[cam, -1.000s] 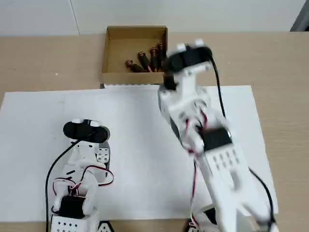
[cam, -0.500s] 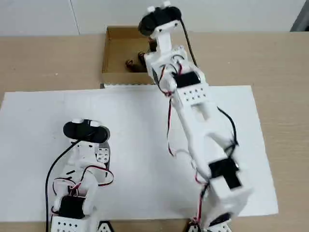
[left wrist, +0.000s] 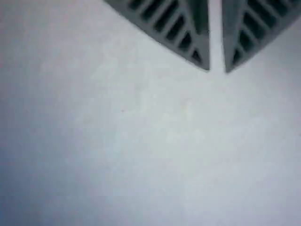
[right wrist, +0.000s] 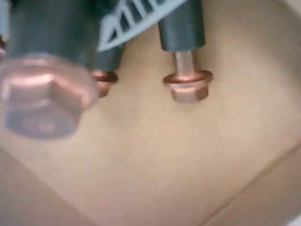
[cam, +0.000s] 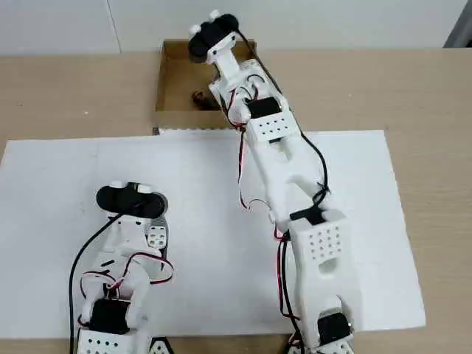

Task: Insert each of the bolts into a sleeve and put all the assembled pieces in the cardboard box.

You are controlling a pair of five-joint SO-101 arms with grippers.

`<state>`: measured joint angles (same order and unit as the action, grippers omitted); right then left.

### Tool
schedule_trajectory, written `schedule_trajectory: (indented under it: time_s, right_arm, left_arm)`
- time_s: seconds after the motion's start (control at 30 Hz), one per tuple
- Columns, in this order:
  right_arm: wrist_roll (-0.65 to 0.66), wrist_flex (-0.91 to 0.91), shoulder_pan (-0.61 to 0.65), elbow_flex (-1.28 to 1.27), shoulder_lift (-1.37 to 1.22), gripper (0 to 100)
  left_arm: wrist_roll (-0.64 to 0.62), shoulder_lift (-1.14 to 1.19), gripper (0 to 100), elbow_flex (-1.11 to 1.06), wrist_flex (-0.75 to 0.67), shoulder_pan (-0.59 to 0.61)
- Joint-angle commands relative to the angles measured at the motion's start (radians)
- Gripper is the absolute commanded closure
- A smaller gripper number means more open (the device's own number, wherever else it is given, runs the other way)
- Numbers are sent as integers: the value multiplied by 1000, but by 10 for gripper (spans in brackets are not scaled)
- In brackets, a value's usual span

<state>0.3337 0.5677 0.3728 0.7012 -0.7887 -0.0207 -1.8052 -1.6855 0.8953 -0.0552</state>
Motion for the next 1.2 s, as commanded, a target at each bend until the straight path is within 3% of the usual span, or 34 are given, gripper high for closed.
schedule_trajectory:
  time_s: [0.0, 0.1, 0.47, 0.67, 1.03, 1.17]
  right_arm:
    - [28, -24, -4, 89, -7, 880]
    - [28, -25, -4, 89, -21, 809]
    - [23, -31, -4, 89, -30, 814]
    - [21, 7, -10, 91, 51, 998]
    - [20, 331, -12, 91, 344, 996]
    - [-57, 513, -12, 91, 490, 996]
  left_arm:
    - [5, -12, 994, 5, -2, 2]
    - [5, -12, 994, 5, -2, 2]
    - [5, -12, 994, 5, -2, 2]
    - [5, -12, 994, 5, -2, 2]
    - [5, -12, 994, 5, -2, 2]
    - [5, -12, 994, 5, -2, 2]
